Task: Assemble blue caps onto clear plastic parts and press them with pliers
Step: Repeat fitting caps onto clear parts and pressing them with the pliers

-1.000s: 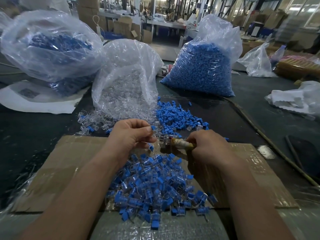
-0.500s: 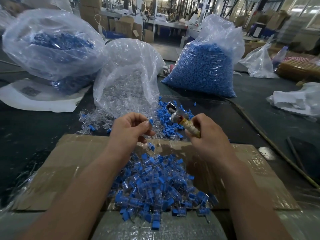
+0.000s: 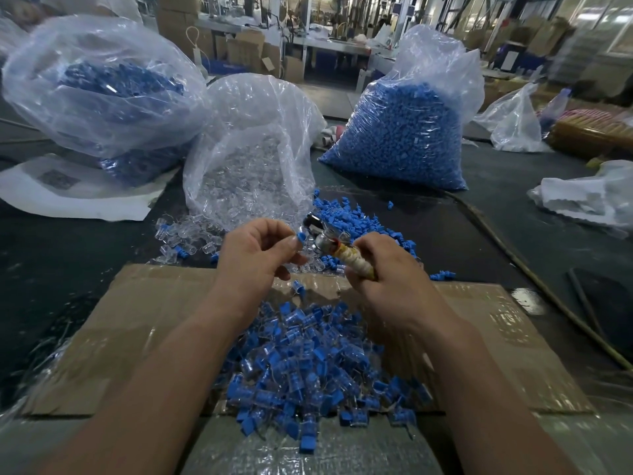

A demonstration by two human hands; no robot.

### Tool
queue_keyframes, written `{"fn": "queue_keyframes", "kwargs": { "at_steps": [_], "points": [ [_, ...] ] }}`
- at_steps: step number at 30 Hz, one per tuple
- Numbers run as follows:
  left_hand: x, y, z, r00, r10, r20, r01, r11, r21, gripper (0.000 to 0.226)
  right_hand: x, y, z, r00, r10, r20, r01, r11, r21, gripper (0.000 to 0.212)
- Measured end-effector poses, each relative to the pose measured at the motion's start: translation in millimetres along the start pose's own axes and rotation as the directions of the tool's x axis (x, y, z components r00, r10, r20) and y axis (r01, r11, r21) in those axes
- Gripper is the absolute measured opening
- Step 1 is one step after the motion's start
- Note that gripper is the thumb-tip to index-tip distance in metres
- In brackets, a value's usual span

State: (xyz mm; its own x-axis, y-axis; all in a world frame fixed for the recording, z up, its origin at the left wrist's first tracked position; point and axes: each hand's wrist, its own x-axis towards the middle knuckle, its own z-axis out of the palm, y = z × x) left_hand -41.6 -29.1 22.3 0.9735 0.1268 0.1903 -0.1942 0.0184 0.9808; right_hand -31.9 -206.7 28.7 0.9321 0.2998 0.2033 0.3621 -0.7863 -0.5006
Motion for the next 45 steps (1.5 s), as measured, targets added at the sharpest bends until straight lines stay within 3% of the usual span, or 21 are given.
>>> {"fn": "queue_keyframes", "kwargs": {
  "at_steps": [23,35,45],
  "points": [
    [-3.8,1.2,2.9,0.998,0.064,0.003,-0.064,0.991,0.114,0.022,-0.9,-3.7,0.7,0.995,0.028,0.097,-0.021,0.997,-0.071,0.013],
    [-4.5,0.4,2.2,0.997,0.070,-0.023,-0.065,0.980,0.186,0.023,-0.6,-7.8,2.7,0.992,0.071,0.100,-0.063,0.994,-0.089,0.026],
    [-3.1,0.3,0.4,0.997,0.061,-0.044,-0.051,0.980,0.190,0.019,0.9,-3.9,5.4,0.997,0.046,0.056,-0.041,0.995,-0.087,0.008]
  ]
}}
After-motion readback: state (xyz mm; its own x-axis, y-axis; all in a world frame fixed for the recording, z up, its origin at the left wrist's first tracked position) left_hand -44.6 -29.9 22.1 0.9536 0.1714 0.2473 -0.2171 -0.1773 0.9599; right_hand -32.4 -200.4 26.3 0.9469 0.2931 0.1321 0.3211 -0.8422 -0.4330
